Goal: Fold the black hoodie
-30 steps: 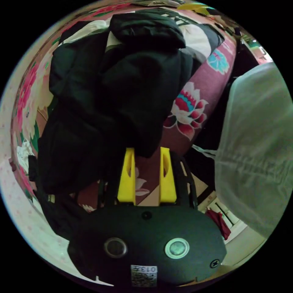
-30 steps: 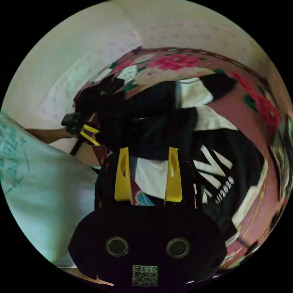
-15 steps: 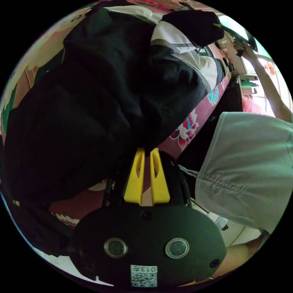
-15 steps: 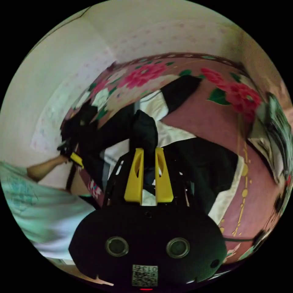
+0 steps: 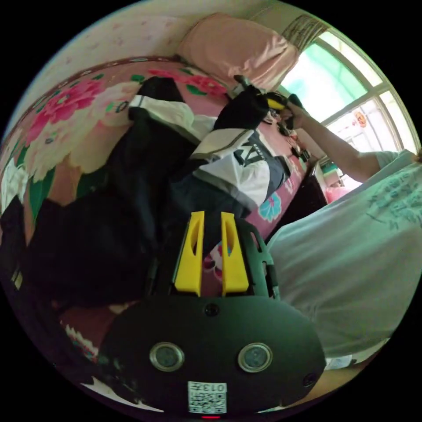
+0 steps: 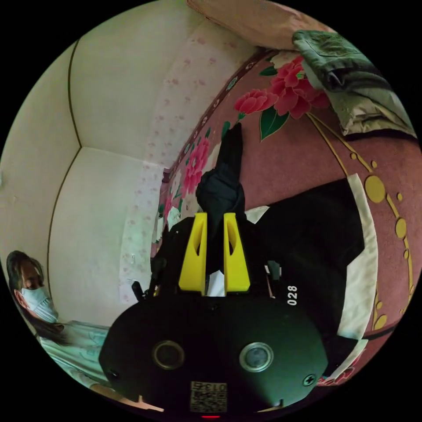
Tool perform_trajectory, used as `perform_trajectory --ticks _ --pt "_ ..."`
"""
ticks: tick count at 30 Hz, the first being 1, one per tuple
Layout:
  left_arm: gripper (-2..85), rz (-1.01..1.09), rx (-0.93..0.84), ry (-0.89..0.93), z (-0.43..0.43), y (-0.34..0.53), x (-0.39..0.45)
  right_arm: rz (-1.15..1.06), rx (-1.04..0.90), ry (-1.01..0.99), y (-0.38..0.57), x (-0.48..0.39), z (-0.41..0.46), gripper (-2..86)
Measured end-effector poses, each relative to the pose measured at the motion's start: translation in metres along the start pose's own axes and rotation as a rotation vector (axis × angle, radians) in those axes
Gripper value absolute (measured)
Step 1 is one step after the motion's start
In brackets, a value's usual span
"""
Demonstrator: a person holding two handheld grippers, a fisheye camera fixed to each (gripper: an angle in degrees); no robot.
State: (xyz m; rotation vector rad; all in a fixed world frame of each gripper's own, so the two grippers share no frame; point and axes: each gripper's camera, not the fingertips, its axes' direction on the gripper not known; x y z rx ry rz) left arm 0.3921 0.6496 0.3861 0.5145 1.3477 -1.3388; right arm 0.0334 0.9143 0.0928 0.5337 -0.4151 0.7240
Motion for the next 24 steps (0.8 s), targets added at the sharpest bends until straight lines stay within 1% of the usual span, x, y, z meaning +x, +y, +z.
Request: perform_trajectory --ticks 1,3,5,6,7,8,9,10,11,12,13,14,15,16,18,20,22,24 --pt "5.3 0.03 -0.01 0.036 0.025 -0.013 0.014 -0.002 0.006 -0.03 0.001 0.002 -0.001 4.1" --pt "2.7 0.06 -0.112 0.028 0.07 -0.032 0.031 -0.037 -0.01 -0.046 0.001 -0.003 -0.001 4.1" --pt "1.5 0.082 -0.277 -0.153 0.121 -0.045 0.041 -0.116 -0.056 -0.02 -0.001 -0.017 -0.004 4.1" --pt "1.4 0.069 -0.294 -0.149 0.129 -0.046 0.041 -0.138 -0.066 -0.013 -0.001 -0.022 -0.005 4.1" --pt "1.5 -0.013 -0.265 -0.091 0.13 -0.046 0.036 -0.173 -0.077 -0.006 -0.001 -0.029 -0.009 4.1" --pt "1.8 -0.117 -0.207 -0.085 0.121 -0.042 0.035 -0.196 -0.073 -0.011 0.0 -0.035 -0.016 4.1" --pt "2.3 -0.145 -0.158 -0.102 0.113 -0.039 0.038 -0.207 -0.069 -0.017 0.001 -0.038 -0.02 4.2" --pt "3.3 -0.158 -0.053 -0.088 0.093 -0.031 0.049 -0.227 -0.064 -0.032 0.003 -0.042 -0.028 4.2" --pt "7.2 -0.136 0.042 -0.1 0.075 -0.023 0.068 -0.24 -0.058 -0.051 0.007 -0.044 -0.034 4.3" --pt "9.2 -0.114 0.085 -0.16 0.067 -0.02 0.079 -0.244 -0.057 -0.058 0.01 -0.045 -0.037 4.3" --pt "13.8 -0.047 0.149 -0.336 0.058 -0.015 0.105 -0.247 -0.064 -0.063 0.014 -0.045 -0.04 4.3" --pt "17.3 0.003 0.169 -0.515 0.059 -0.015 0.127 -0.245 -0.076 -0.062 0.019 -0.044 -0.04 4.4" --pt "18.5 0.029 0.168 -0.593 0.064 -0.016 0.136 -0.245 -0.082 -0.062 0.021 -0.043 -0.04 4.4" --pt "19.1 0.099 0.147 -0.692 0.08 -0.021 0.15 -0.241 -0.09 -0.063 0.024 -0.042 -0.04 4.5" --pt "16.2 0.203 0.004 -0.674 0.117 -0.034 0.159 -0.22 -0.094 -0.073 0.026 -0.038 -0.038 4.6" --pt "8.9 0.285 -0.225 -0.565 0.161 -0.048 0.163 -0.205 -0.094 -0.098 0.027 -0.041 -0.038 4.7" --pt "3.9 0.281 -0.278 -0.544 0.173 -0.053 0.169 -0.233 -0.098 -0.106 0.028 -0.052 -0.042 4.8" --pt "1.5 0.287 -0.265 -0.53 0.167 -0.054 0.18 -0.275 -0.1 -0.118 0.032 -0.064 -0.05 4.9"
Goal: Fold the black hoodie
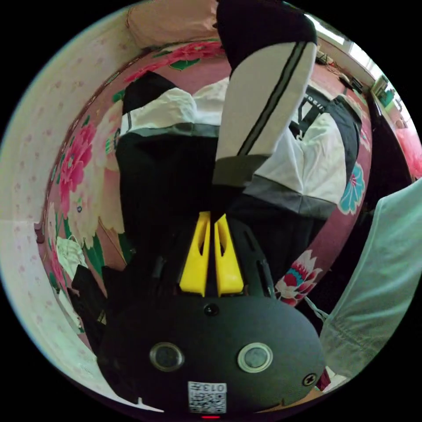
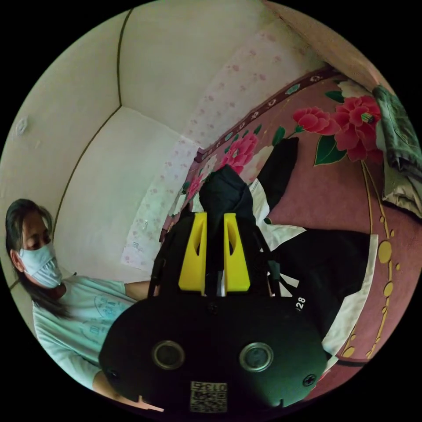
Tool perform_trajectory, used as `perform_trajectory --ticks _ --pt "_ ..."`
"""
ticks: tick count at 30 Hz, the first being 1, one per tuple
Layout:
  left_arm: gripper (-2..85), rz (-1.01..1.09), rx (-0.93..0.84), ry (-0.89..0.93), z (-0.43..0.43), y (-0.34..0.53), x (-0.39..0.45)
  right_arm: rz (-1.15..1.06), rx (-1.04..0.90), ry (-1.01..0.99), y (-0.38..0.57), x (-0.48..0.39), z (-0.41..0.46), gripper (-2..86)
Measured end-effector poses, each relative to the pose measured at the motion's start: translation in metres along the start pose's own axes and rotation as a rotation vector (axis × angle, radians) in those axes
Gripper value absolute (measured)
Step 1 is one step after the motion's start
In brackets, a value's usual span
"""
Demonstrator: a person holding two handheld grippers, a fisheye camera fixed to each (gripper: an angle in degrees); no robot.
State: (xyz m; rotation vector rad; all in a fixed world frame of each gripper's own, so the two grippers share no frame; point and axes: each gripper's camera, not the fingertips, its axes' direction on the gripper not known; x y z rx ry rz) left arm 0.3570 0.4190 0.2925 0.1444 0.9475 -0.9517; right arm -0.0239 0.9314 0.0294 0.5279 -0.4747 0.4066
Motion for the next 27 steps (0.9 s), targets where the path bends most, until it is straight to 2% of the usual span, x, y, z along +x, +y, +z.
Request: perform_trajectory --ticks 3,7,10,13,15,17,22,25,27 --pt "0.5 0.015 0.119 -0.069 -0.037 0.012 0.025 -0.059 0.055 -0.043 0.024 -0.018 -0.03 5.0" --pt "0.2 0.194 0.198 -0.271 -0.043 0.032 0.098 0.041 0.151 -0.035 0.108 -0.002 -0.075 5.2" --pt "0.2 0.276 0.077 -0.332 -0.001 0.029 0.135 0.268 0.14 0.091 0.183 0.038 -0.073 5.6" --pt "0.2 0.351 -0.035 -0.287 0.036 0.017 0.158 0.517 0.045 0.223 0.243 0.081 -0.046 6.5" --pt "0.2 0.401 -0.053 -0.32 0.038 0.011 0.169 0.612 0.049 0.203 0.269 0.093 -0.035 7.2" --pt "0.2 0.428 -0.066 -0.324 0.033 0.009 0.173 0.641 0.169 0.147 0.284 0.083 -0.039 8.3" --pt "0.1 0.337 -0.017 -0.325 0.004 0.029 0.164 0.546 0.108 0.223 0.279 0.025 -0.055 8.8" --pt "0.0 0.222 0.058 -0.325 -0.015 0.032 0.155 0.533 0.139 0.375 0.286 -0.018 -0.077 9.3" --pt "0.0 0.141 0.036 -0.299 -0.016 0.019 0.154 0.518 0.155 0.516 0.284 -0.049 -0.082 8.8"
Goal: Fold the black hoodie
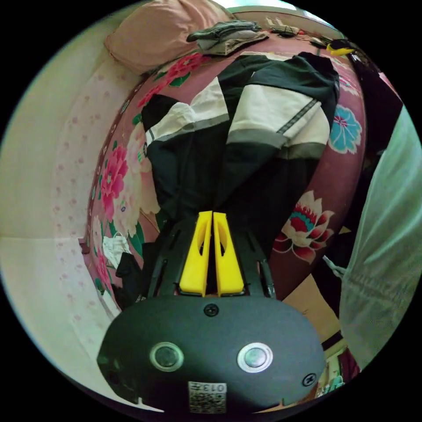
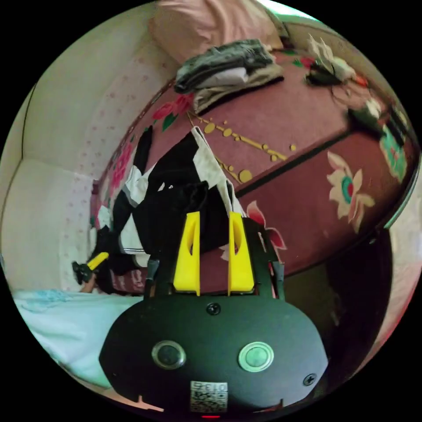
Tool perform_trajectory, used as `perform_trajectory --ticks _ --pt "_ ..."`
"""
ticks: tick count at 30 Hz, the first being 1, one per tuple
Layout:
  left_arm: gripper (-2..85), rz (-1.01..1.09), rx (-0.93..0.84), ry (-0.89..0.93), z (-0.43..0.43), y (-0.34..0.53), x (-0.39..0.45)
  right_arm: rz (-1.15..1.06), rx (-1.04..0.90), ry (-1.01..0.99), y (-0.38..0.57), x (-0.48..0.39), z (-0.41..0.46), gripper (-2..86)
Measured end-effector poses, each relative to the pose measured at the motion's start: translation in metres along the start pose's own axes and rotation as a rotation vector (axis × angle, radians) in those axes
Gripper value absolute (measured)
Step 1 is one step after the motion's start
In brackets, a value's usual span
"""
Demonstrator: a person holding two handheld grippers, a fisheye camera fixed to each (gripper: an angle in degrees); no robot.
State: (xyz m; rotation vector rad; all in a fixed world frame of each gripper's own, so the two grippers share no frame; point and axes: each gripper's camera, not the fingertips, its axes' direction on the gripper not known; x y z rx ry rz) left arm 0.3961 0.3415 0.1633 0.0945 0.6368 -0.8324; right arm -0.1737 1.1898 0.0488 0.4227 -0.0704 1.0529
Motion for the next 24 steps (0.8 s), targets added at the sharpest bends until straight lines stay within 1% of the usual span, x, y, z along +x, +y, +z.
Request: perform_trajectory --ticks 1,2,3,4,5,6,7,8,9,10,11,12,14,16,18,20,21,23,24 --pt "-0.1 0.001 -0.016 -0.017 0.001 -0.013 0.004 -0.074 0.038 0.097 0.005 -0.028 -0.006 8.4" --pt "-0.1 0.024 0.0 -0.048 -0.001 -0.028 0.011 -0.174 0.054 0.146 0.009 -0.061 -0.003 8.1" --pt "-0.2 0.028 0.011 -0.061 -0.004 -0.035 0.014 -0.226 0.05 0.154 0.01 -0.078 0.001 7.8" --pt "-0.2 0.003 0.036 -0.066 -0.01 -0.046 0.017 -0.328 0.017 0.174 0.013 -0.112 0.014 7.4" --pt "-0.3 -0.003 0.058 -0.052 -0.016 -0.051 0.02 -0.428 -0.017 0.239 0.018 -0.144 0.031 6.2" --pt "-0.3 0.014 0.046 -0.049 -0.015 -0.053 0.023 -0.476 -0.027 0.286 0.021 -0.159 0.039 5.6" --pt "-0.3 0.051 -0.046 -0.066 -0.005 -0.052 0.028 -0.553 -0.037 0.385 0.028 -0.182 0.057 3.5" --pt "-0.3 0.046 -0.147 -0.075 0.01 -0.043 0.028 -0.571 -0.033 0.493 0.033 -0.196 0.074 2.0" --pt "-0.3 0.023 -0.165 -0.062 0.015 -0.038 0.024 -0.566 -0.033 0.547 0.034 -0.198 0.082 1.7" --pt "-0.4 -0.058 -0.148 -0.002 0.018 -0.028 0.012 -0.53 -0.045 0.659 0.034 -0.197 0.098 1.1" --pt "-0.4 -0.128 -0.098 0.027 0.012 -0.027 -0.002 -0.502 -0.117 0.739 0.032 -0.188 0.114 0.8" --pt "-0.4 -0.15 -0.069 0.019 0.008 -0.031 -0.008 -0.506 -0.16 0.726 0.032 -0.185 0.119 0.7" --pt "-0.3 -0.149 0.058 -0.012 -0.001 -0.064 -0.017 -0.536 -0.155 0.643 0.032 -0.193 0.114 0.4" --pt "-0.3 -0.114 0.102 0.035 0.005 -0.096 -0.018 -0.539 -0.199 0.653 0.029 -0.213 0.106 0.2" --pt "-0.3 -0.101 0.069 0.097 0.02 -0.126 -0.017 -0.597 -0.053 0.631 0.037 -0.249 0.082 0.1" --pt "-0.3 -0.062 0.038 0.089 0.045 -0.149 -0.01 -0.677 0.062 0.605 0.049 -0.294 0.067 0.0" --pt "-0.3 -0.044 0.019 0.075 0.053 -0.153 -0.007 -0.704 0.071 0.603 0.052 -0.303 0.069 0.0" --pt "-0.3 0.049 -0.045 0.086 0.081 -0.162 -0.001 -0.739 0.069 0.686 0.057 -0.319 0.093 0.0" --pt "-0.3 0.044 -0.033 0.066 0.084 -0.162 -0.001 -0.736 0.047 0.708 0.057 -0.318 0.102 0.0"
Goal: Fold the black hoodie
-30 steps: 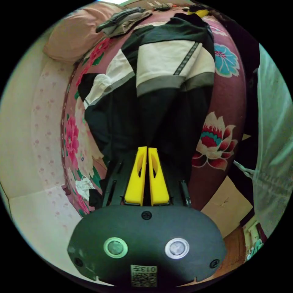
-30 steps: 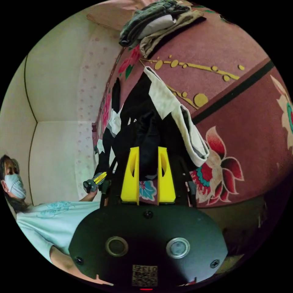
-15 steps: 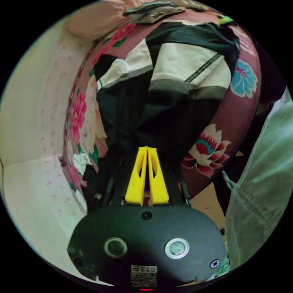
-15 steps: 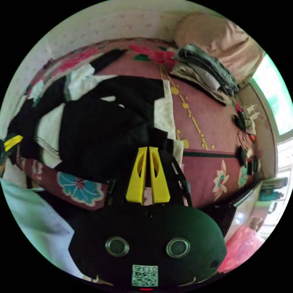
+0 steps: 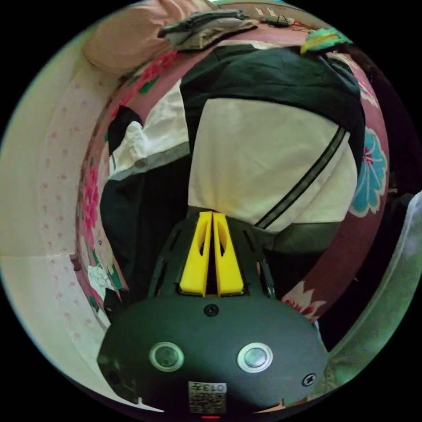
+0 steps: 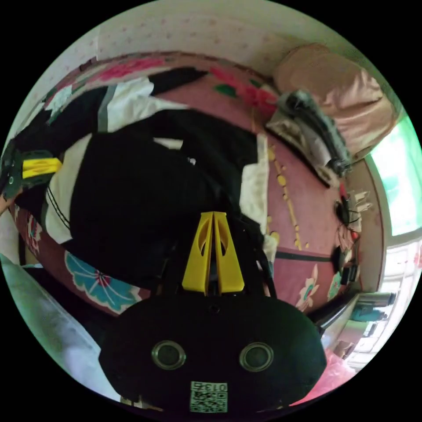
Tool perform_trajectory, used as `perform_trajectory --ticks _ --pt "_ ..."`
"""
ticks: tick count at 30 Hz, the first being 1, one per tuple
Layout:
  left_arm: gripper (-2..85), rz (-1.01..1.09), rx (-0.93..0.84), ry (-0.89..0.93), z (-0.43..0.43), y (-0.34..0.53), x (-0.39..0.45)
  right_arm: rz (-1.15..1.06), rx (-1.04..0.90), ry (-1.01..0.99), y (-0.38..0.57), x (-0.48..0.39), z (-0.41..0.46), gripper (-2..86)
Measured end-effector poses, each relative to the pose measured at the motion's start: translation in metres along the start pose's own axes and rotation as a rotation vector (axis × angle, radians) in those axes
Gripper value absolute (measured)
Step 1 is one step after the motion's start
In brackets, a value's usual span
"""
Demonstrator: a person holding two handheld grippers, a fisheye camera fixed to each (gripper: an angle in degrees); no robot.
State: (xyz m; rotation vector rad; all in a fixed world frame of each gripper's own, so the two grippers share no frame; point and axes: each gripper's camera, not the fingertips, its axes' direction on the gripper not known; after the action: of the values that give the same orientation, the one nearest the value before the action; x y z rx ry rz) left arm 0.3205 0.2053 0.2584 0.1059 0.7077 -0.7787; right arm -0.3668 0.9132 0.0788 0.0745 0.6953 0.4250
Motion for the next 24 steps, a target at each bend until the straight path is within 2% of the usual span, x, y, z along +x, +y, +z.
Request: perform_trajectory --ticks 2,3,6,9,11,14,18,20,21,22,24 --pt "-0.4 0.071 0.058 -0.078 0.003 0.002 -0.003 -0.026 -0.184 -0.112 -0.001 -0.01 0.041 -0.1" --pt "-0.4 0.081 0.05 -0.082 0.004 0.001 -0.006 0.034 -0.127 -0.121 -0.001 -0.007 0.038 -0.1" --pt "-0.4 0.081 -0.013 -0.057 0.005 -0.006 -0.031 0.007 -0.182 -0.184 -0.012 0.002 0.03 -0.1" --pt "-0.4 -0.084 -0.023 -0.042 -0.006 0.011 -0.074 -0.011 -0.197 -0.201 -0.018 0.017 0.006 -0.2" --pt "-0.4 -0.262 0.019 -0.096 -0.022 0.047 -0.111 0.008 -0.085 -0.175 -0.015 0.028 -0.032 -0.2" --pt "-0.4 -0.411 -0.014 -0.157 -0.023 0.089 -0.149 0.041 0.013 -0.178 -0.009 0.029 -0.062 -0.2" --pt "-0.3 -0.398 -0.092 -0.128 0.007 0.104 -0.177 -0.025 0.021 -0.137 -0.008 0.007 -0.063 -0.1" --pt "-0.3 -0.345 -0.226 0.012 0.052 0.103 -0.19 -0.036 -0.104 -0.147 -0.009 -0.001 -0.034 0.0" --pt "-0.3 -0.346 -0.217 0.007 0.056 0.103 -0.193 -0.041 -0.153 -0.171 -0.007 -0.001 -0.023 -0.1" --pt "-0.3 -0.311 -0.22 -0.017 0.057 0.101 -0.201 0.018 -0.066 -0.166 -0.002 0.006 -0.027 -0.1" --pt "-0.3 -0.276 -0.244 -0.009 0.058 0.1 -0.216 0.017 -0.109 -0.18 -0.006 0.016 -0.028 0.0"
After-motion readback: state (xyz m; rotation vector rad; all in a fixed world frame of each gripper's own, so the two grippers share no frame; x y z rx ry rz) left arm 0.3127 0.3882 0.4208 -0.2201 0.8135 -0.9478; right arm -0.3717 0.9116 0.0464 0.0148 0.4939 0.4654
